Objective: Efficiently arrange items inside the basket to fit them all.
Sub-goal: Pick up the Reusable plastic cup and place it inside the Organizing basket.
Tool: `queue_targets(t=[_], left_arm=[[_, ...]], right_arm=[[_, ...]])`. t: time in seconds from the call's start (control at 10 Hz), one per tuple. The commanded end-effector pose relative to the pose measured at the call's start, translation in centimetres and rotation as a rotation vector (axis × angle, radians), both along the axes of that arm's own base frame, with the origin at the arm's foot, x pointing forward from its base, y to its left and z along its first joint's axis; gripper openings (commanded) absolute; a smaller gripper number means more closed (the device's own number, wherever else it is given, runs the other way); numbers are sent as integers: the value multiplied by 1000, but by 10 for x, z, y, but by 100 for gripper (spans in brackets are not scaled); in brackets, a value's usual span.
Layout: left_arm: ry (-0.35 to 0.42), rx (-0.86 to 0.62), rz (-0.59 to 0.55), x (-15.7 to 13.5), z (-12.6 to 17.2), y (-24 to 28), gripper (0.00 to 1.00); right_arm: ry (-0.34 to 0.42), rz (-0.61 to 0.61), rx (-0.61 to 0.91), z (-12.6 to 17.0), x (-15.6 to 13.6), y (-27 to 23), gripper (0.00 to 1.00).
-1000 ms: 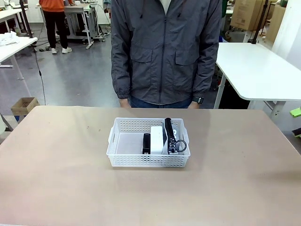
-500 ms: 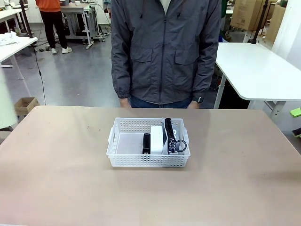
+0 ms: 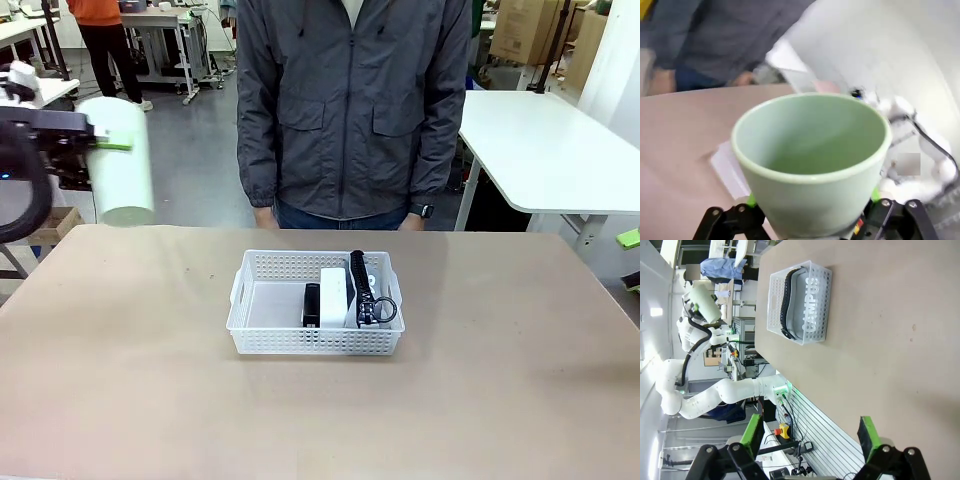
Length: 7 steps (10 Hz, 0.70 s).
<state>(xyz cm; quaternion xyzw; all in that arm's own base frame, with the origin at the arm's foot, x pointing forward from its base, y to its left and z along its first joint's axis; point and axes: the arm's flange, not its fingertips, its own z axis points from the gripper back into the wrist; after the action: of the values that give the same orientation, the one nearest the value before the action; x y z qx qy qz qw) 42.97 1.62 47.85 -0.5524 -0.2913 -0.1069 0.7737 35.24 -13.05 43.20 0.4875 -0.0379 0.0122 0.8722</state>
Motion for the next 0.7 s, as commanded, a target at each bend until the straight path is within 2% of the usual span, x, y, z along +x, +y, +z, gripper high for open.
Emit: queue_targets(t=[0.0, 0.2, 0.3, 0.4, 0.6], left_arm=[[160, 178, 5, 4, 11, -35, 87], [285, 324, -64, 16, 3, -81, 87], [283, 433, -59, 22, -1, -107, 87], [334, 489, -88, 27, -3, -131, 87], [368, 634, -76, 46, 1, -174, 87]], right_arm=[[4, 13, -8, 2, -3, -2, 100], [4, 13, -8, 2, -3, -2, 100], [4, 13, -8, 2, -3, -2, 100], [4, 13, -8, 2, -3, -2, 100], [4, 13, -8, 2, -3, -2, 100]])
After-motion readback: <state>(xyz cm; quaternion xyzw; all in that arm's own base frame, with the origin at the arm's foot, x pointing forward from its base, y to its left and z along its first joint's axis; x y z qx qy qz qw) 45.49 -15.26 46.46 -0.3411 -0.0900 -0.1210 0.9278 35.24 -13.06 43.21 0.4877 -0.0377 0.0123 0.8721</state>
